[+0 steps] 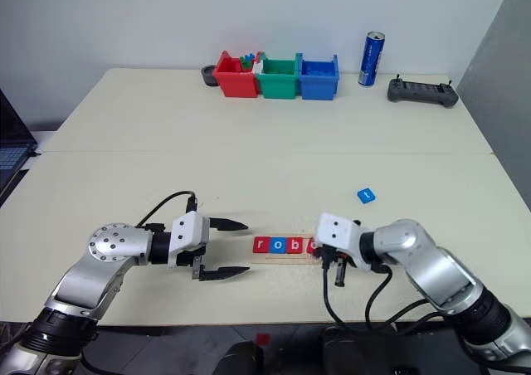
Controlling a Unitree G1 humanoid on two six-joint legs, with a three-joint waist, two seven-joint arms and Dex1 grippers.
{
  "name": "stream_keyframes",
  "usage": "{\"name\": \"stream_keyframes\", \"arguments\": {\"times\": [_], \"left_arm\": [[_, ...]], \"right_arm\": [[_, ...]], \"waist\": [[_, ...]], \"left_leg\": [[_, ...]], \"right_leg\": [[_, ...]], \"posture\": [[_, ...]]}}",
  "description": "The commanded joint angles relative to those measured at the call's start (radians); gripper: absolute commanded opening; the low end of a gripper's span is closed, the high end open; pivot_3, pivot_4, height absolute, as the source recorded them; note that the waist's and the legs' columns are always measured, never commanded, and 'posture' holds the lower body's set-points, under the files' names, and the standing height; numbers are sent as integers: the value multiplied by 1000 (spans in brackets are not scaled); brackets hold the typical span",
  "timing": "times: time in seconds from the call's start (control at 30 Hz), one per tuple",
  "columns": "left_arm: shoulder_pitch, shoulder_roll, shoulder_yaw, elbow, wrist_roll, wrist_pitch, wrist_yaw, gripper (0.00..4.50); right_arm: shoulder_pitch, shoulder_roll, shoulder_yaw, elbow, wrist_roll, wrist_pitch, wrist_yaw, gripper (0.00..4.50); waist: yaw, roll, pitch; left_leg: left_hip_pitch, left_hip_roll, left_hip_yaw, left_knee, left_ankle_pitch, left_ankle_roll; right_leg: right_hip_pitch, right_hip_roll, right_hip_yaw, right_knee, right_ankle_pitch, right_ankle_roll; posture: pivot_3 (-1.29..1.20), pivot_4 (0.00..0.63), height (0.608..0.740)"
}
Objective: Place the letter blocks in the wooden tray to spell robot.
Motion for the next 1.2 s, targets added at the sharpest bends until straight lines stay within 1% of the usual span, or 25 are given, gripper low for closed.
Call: {"name": "stream_keyframes", "arguments": {"times": [0.03,0.37,0.5,0.67,0.9,1.0,1.1,1.2], "left_arm": [[-1,9,12,-8,-3,-16,-7,4500],[0,6,12,6,2,-33,-9,4500],[2,6,12,8,3,-37,-7,4500],[0,2,8,9,3,-38,-6,4500],[-3,-1,7,9,4,-36,-3,4500],[-1,-1,7,6,3,-35,-1,4500],[5,1,9,2,1,-36,2,4500],[8,-1,9,0,0,-36,4,4500]], "right_arm": [[7,-30,-39,-15,-15,-34,9,49],[11,-38,-32,16,-41,-56,12,49],[-20,-34,-17,36,-58,-58,23,49],[-77,0,8,42,-62,-34,42,49],[-107,25,32,26,-62,1,55,49],[-109,25,16,19,-61,-5,53,49],[-110,19,-40,-13,-19,30,58,49],[-92,-33,-43,-34,-32,35,70,49]], "waist": [[0,0,0],[0,0,0],[0,0,0],[-2,0,0],[0,0,0],[0,0,0],[0,0,0],[0,0,0]], "left_leg": [[0,0,0,0,0,0],[0,0,0,0,0,0],[0,0,0,0,0,0],[0,0,0,0,0,0],[0,0,0,0,0,0],[0,0,0,0,0,0],[0,0,0,0,0,0],[0,0,0,0,0,0]], "right_leg": [[0,0,0,0,0,0],[0,0,0,0,0,0],[0,0,0,0,0,0],[0,0,0,0,0,0],[0,0,0,0,0,0],[0,0,0,0,0,0],[0,0,0,0,0,0],[0,0,0,0,0,0]], "posture": [[0,150,740],[0,150,740],[0,150,740],[0,150,740],[0,150,740],[0,150,740],[0,150,740],[0,150,740]]}}
